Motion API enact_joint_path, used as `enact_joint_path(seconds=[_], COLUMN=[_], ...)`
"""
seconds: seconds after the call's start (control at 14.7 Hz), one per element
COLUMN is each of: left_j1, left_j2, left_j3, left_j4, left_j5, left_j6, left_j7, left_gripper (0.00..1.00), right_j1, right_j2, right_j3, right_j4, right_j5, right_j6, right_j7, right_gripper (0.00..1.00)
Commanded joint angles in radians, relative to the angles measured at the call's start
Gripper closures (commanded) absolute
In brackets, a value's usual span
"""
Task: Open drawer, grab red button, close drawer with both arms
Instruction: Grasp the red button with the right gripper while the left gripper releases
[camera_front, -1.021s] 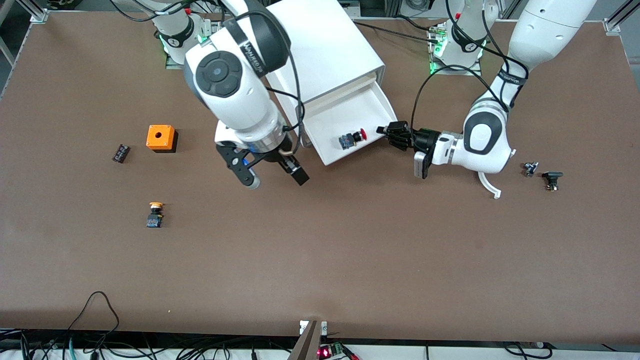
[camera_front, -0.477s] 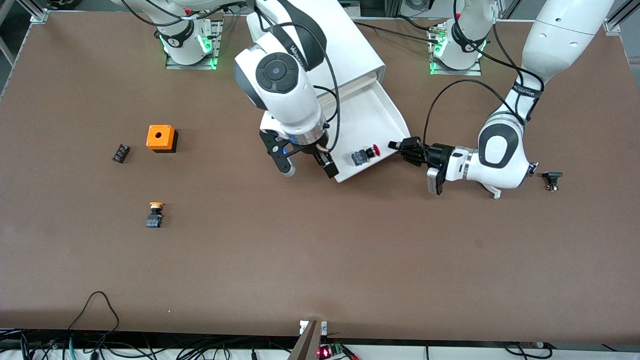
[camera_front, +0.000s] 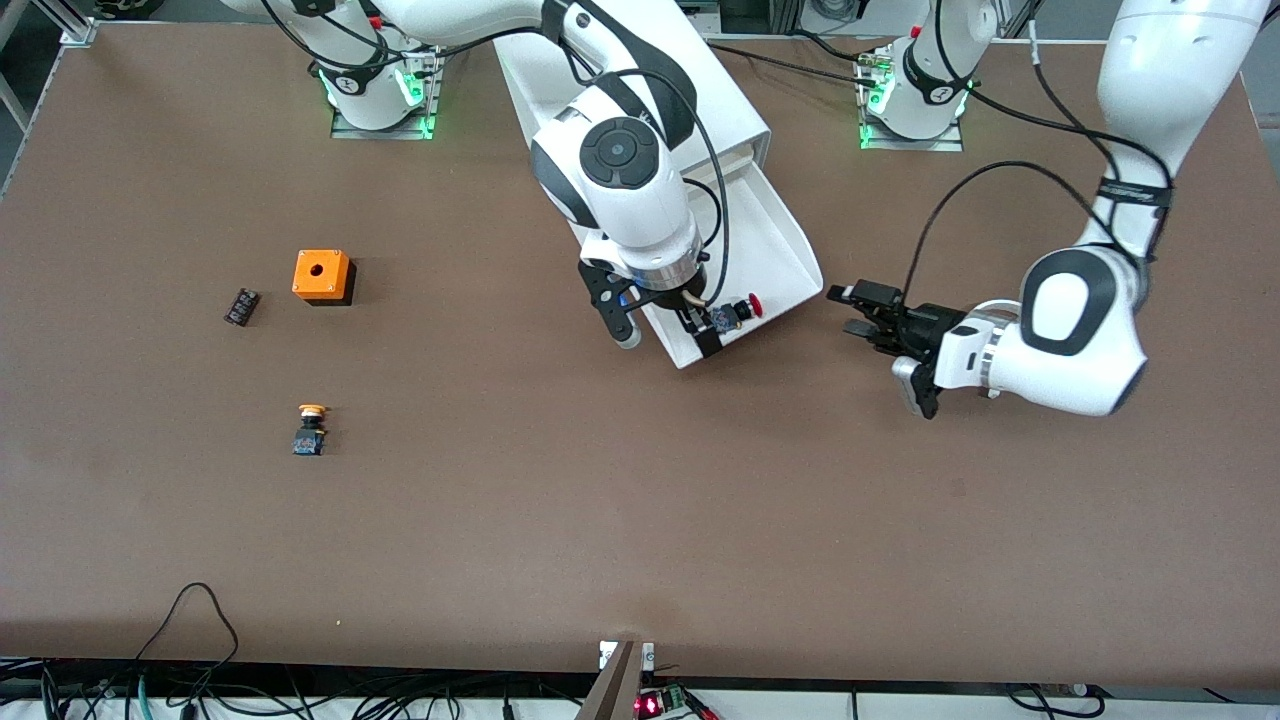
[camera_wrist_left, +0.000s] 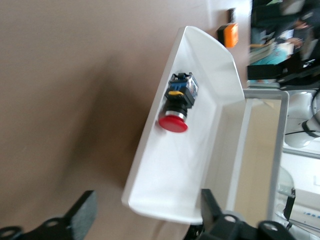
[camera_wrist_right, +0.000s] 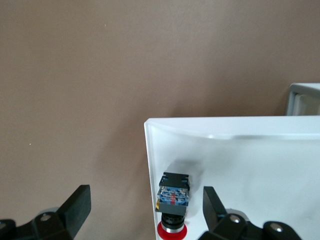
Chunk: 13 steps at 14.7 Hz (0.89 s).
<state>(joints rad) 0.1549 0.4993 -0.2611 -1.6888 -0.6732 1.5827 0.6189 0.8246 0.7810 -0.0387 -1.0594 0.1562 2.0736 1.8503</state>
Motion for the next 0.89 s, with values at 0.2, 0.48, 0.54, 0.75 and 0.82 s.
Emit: enact_joint_path(seconds=[0.2, 0.48, 0.54, 0.75, 0.82], left_j1=[-0.014, -0.058, -0.07, -0.107, -0.124], left_j2=[-0.105, -0.191, -0.2, -0.193, -0.191], left_j3=[-0.02, -0.03, -0.035, -0.036, -0.036], left_j4=[0.115, 0.113, 0.113, 0.109, 0.109], left_j5=[0.317, 0.45, 0.474, 0.558, 0.587], left_j6=[-0.076, -0.078, -0.078, -0.059, -0.055], left_j7=[-0.249, -0.476, -0.516, -0.615, -0.652], left_gripper=[0.0, 0.0, 0.0, 0.0, 0.0], right_j1=[0.047, 0.062, 0.062, 0.062, 0.064], right_j2=[0.086, 0.115, 0.115, 0.116, 0.116], right_j3=[-0.009, -0.01, -0.01, -0.01, -0.01], right_j4=[0.044, 0.044, 0.044, 0.044, 0.044], right_j5=[0.016, 0.014, 0.014, 0.013, 0.013], right_j6=[0.062, 0.089, 0.089, 0.089, 0.089], right_j7=[0.055, 0.059, 0.061, 0.056, 0.058], right_gripper=[0.01, 0.08, 0.16, 0.54, 0.7])
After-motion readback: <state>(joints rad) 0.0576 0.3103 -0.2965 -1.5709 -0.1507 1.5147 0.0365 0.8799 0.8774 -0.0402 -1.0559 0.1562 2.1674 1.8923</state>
